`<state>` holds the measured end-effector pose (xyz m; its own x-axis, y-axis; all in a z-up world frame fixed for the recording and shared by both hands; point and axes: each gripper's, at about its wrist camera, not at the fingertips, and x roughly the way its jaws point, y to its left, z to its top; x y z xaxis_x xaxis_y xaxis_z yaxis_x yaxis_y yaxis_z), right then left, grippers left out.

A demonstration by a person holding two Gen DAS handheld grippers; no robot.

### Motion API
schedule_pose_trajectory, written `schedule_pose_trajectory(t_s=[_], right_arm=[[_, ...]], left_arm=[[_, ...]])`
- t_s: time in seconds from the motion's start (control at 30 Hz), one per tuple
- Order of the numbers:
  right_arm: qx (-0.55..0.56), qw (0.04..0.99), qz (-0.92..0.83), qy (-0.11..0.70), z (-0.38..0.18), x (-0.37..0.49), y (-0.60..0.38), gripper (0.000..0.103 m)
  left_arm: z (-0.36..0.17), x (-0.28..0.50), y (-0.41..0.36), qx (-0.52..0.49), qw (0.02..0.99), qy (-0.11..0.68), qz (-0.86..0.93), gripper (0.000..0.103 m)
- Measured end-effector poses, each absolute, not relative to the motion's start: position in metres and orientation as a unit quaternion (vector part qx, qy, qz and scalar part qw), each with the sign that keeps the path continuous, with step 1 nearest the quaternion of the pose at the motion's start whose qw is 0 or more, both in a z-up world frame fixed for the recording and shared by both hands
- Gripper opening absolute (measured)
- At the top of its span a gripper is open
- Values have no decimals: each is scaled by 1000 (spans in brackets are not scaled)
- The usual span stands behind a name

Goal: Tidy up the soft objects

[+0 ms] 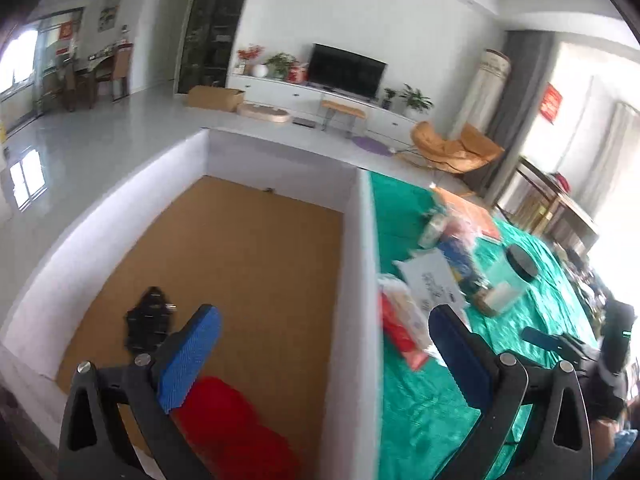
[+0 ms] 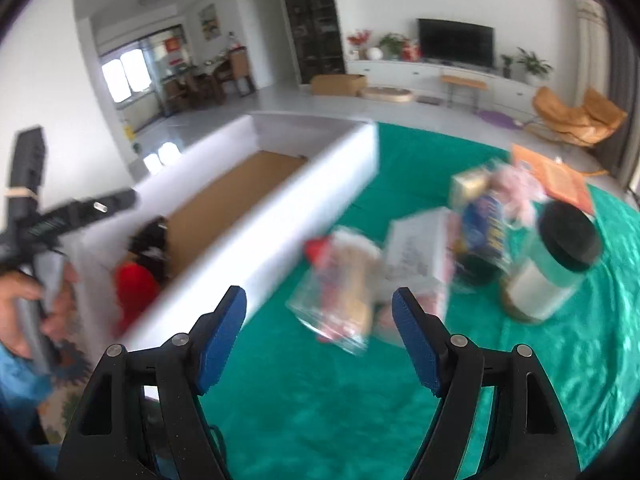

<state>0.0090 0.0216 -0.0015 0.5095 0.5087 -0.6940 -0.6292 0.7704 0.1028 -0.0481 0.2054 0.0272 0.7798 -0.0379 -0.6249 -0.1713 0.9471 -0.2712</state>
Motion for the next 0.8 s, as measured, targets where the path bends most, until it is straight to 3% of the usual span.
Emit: schedule_pose_trajectory(t_s=[0.17,0.33,0.6,0.8], right_arm=[[-75,881,178,432,-73,37,-75,78],[-53,905,63,417,-97,46,-134,78],[-26,902,34,430,-94,48,-147,80],[-20,900,29,434,-94,38,-153,86]], left_arm=[[-6,-13,95,-122,905,395,-103,103],[-72,16,19,-62,871,468,-135,103],[-105,36,10,29,884,451,-116,103],[-104,38,17,17,888,440,-133,103]])
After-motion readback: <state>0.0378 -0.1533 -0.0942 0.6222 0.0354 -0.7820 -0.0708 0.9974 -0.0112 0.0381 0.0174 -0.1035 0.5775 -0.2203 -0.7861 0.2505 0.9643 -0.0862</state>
